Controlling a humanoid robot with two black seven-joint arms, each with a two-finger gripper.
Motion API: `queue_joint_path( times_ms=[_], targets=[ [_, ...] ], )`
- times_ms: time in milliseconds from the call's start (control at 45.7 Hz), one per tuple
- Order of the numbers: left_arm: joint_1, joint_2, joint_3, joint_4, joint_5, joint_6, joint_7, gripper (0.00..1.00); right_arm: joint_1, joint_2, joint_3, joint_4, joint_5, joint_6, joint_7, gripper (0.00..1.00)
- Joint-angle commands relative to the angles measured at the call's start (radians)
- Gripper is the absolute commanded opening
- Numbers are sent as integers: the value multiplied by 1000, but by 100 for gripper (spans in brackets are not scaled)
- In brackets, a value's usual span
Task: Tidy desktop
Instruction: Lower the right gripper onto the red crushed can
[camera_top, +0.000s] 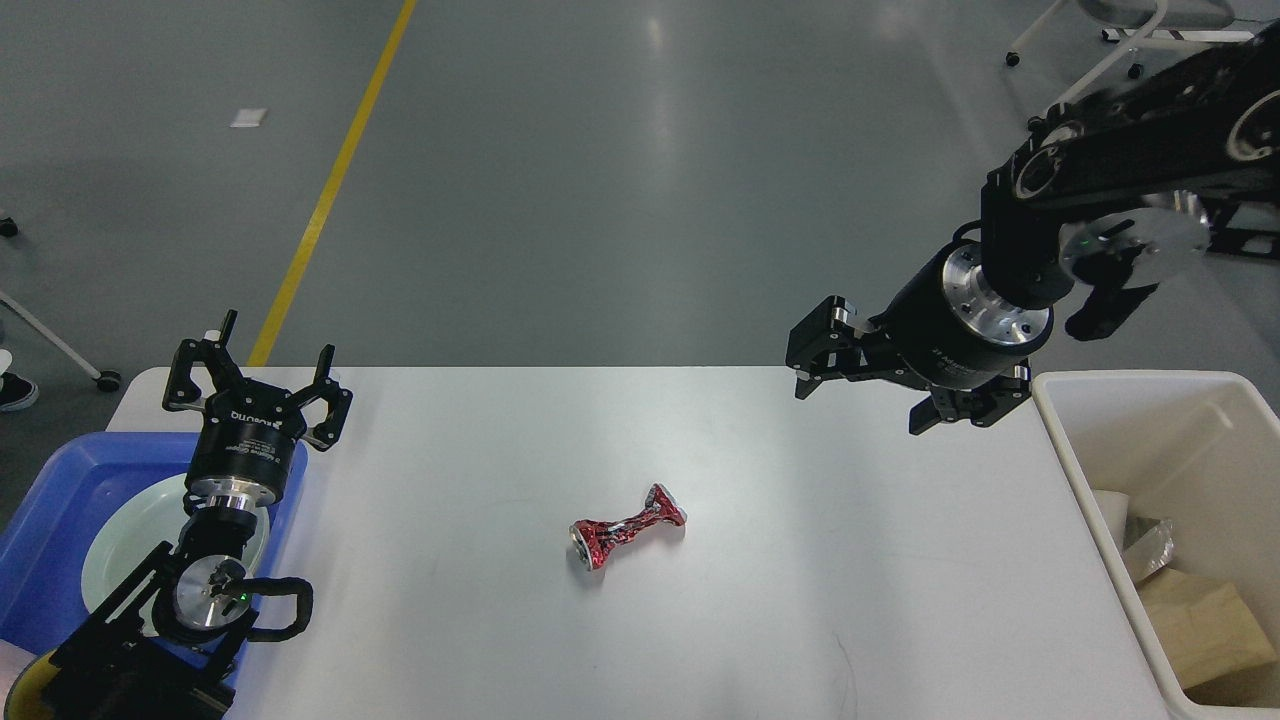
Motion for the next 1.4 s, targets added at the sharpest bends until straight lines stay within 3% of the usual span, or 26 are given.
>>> queue_joint_path(
  times_ms=[0, 109, 350, 897, 1379],
  targets=[
    [0, 0, 0, 0, 0, 0, 0, 96, -130, 25, 74, -39, 134, -135, -41, 99],
    [0, 0, 0, 0, 0, 0, 0, 96, -278, 45, 209, -112, 195, -189, -71, 99],
    [0, 0, 0, 0, 0, 0, 0, 96, -685, 128, 484, -402, 191, -201, -70, 99],
    [0, 0, 0, 0, 0, 0, 0, 96, -1108, 402, 614, -987, 191, -220, -65, 99],
    [0, 0, 0, 0, 0, 0, -2, 96, -1198, 399, 680, -1057, 188, -224, -56, 97]
  ],
)
